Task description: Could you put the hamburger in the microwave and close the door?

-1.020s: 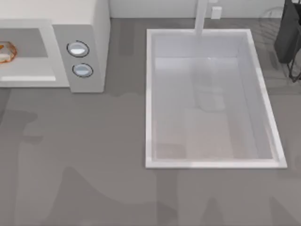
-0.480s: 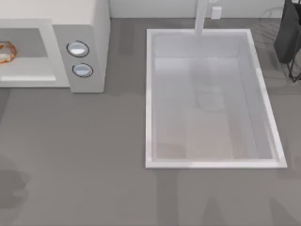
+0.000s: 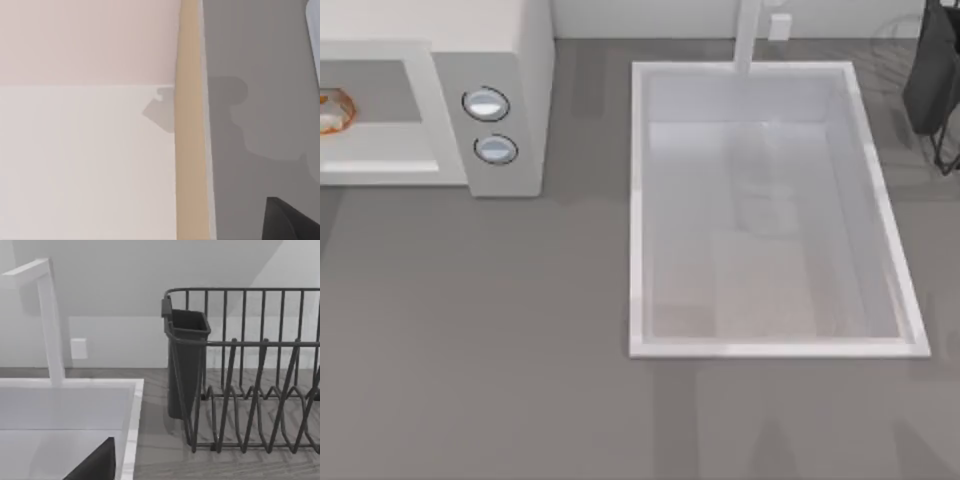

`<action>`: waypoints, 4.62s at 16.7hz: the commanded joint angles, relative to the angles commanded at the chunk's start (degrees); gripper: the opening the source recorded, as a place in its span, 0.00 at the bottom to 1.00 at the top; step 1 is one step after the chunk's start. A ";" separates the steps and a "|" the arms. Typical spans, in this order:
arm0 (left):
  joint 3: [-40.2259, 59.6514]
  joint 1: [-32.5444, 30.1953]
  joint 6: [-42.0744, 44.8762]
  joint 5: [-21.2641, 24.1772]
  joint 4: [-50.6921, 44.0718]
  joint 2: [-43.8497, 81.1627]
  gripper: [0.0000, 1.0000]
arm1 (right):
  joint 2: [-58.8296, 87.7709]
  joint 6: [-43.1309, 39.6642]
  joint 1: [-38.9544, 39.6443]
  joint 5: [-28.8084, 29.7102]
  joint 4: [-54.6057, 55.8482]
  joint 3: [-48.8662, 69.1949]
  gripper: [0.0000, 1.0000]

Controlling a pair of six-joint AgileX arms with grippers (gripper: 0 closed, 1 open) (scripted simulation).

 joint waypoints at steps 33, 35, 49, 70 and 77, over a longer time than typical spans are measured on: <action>-37.25 -9.91 -10.64 -4.69 32.45 -11.21 0.00 | 0.00 0.00 0.00 0.00 0.00 0.00 1.00; -37.41 -9.72 -10.76 -4.55 32.32 -11.13 0.00 | 0.00 0.00 0.00 0.00 0.00 0.00 1.00; -53.33 -27.04 -27.08 -14.72 38.42 -28.98 0.00 | 0.00 0.00 0.00 0.00 0.00 0.00 1.00; -60.22 -55.87 -49.47 -34.11 39.59 -40.15 0.00 | 0.00 0.00 0.00 0.00 0.00 0.00 1.00; -50.92 -56.81 -50.16 -34.85 45.69 -23.99 0.00 | 0.00 0.00 0.00 0.00 0.00 0.00 1.00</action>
